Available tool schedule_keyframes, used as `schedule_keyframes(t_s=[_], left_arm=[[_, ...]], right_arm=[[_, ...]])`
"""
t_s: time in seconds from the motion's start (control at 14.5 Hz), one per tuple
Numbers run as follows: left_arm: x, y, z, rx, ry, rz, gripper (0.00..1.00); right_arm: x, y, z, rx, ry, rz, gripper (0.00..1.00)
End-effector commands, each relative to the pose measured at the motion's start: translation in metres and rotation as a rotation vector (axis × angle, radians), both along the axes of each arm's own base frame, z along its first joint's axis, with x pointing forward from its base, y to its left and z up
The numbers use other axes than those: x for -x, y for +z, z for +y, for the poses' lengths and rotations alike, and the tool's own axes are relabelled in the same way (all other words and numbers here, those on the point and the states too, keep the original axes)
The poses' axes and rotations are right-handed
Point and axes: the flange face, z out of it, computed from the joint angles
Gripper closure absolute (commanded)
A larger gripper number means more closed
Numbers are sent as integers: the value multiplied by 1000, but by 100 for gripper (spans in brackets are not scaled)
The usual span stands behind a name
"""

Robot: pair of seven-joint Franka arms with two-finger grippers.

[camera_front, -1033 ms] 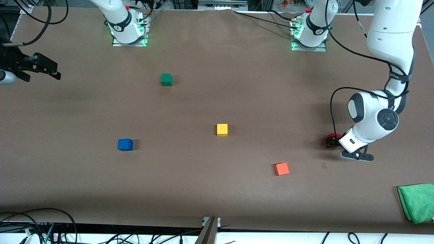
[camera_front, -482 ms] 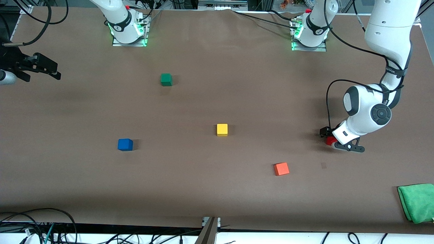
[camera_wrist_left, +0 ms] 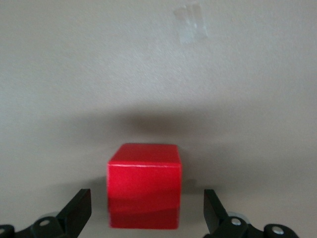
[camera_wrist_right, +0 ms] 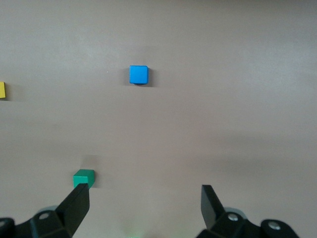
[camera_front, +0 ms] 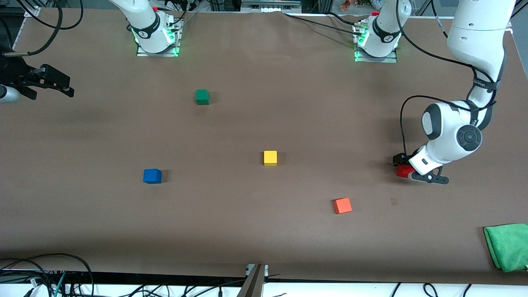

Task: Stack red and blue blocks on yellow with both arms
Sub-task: 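Close the left gripper on the red cube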

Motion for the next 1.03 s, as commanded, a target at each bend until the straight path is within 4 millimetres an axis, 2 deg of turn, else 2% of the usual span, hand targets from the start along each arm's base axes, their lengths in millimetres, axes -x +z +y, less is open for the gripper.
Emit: schedule_keyframes(t_s=[0.0,0.55,0.83,0.96], left_arm=[[-4,7,3,10,-6,-7,0],[-9,-11,0,10,9,-10,0],[-26,7,-12,13,21,-51,0],[-30,12,-13,13,25,-61,0]], right_arm=[[2,4,0,4,13,0,0],[2,4,-1,4,11,0,0],[2,4,-1,4,11,0,0],[2,4,-1,4,11,0,0]])
